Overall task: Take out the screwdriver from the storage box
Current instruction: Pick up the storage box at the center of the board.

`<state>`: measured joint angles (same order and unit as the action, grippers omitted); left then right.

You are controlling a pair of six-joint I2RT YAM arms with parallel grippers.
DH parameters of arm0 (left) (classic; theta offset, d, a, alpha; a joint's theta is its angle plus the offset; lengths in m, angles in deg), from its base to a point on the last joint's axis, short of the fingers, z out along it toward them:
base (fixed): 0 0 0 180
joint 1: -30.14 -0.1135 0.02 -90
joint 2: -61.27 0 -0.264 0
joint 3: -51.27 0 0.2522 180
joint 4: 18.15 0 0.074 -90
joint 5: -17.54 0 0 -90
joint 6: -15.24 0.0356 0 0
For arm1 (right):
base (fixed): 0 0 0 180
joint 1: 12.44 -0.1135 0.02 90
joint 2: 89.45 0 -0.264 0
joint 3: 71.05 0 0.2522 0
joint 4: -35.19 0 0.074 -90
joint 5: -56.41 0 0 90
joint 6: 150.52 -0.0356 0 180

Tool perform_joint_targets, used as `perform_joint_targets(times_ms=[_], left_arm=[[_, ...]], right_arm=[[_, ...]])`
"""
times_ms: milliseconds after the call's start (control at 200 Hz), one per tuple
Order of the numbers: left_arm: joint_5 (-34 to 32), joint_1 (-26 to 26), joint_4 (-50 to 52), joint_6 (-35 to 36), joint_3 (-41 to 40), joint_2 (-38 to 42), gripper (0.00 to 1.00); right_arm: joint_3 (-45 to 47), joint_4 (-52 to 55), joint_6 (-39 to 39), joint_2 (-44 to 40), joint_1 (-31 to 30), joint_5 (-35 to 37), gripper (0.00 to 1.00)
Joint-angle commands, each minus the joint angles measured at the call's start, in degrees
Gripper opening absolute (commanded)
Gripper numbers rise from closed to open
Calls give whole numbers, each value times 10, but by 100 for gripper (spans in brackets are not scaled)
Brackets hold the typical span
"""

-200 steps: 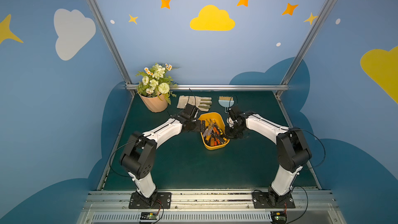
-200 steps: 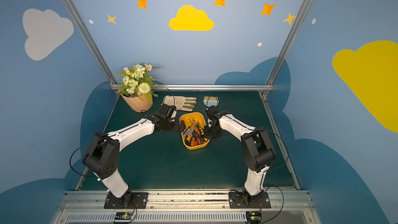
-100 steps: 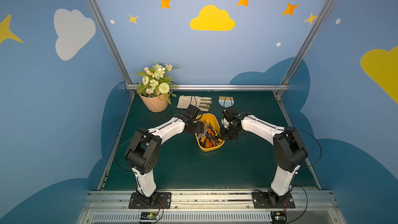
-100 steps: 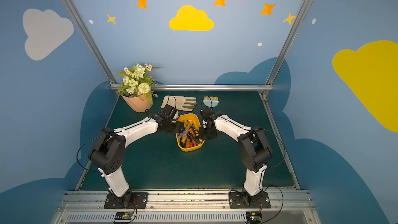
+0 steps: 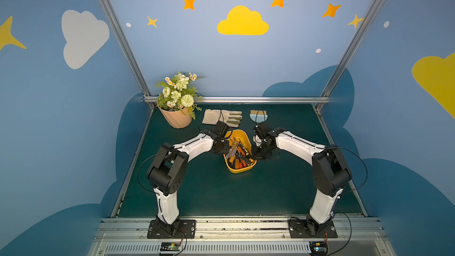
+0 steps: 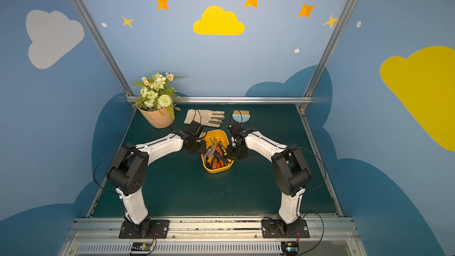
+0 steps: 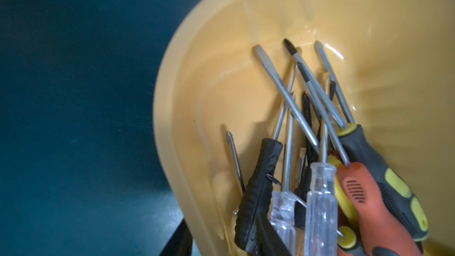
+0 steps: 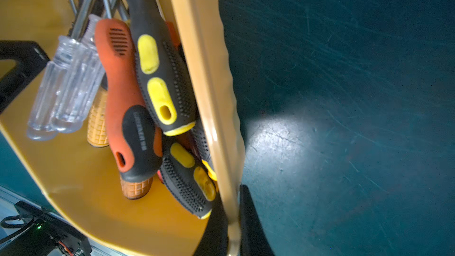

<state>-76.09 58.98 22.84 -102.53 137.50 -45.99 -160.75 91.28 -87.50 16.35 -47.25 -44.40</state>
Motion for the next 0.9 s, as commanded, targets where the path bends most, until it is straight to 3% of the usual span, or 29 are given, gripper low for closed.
perform_joint_targets(times_ms=[0, 255, 436, 516, 641, 896], left_arm=[[-14, -1, 29, -13, 17, -11, 36], [-18, -3, 45, -25, 30, -21, 3], [-19, -5, 52, -25, 38, -23, 2], [-23, -5, 53, -27, 38, -22, 2], [-33, -5, 52, -32, 35, -18, 2], [-53, -6, 49, -35, 27, -5, 2]], right_arm=[[-7, 3, 7, 25, -16, -25, 0], [-19, 5, 15, 29, -17, -30, 0], [-28, 7, 22, 28, -18, -32, 0], [-31, 10, 24, 24, -18, -28, 18], [-33, 10, 29, 10, -18, -16, 34], [-63, 27, 54, -25, -27, 12, 36]])
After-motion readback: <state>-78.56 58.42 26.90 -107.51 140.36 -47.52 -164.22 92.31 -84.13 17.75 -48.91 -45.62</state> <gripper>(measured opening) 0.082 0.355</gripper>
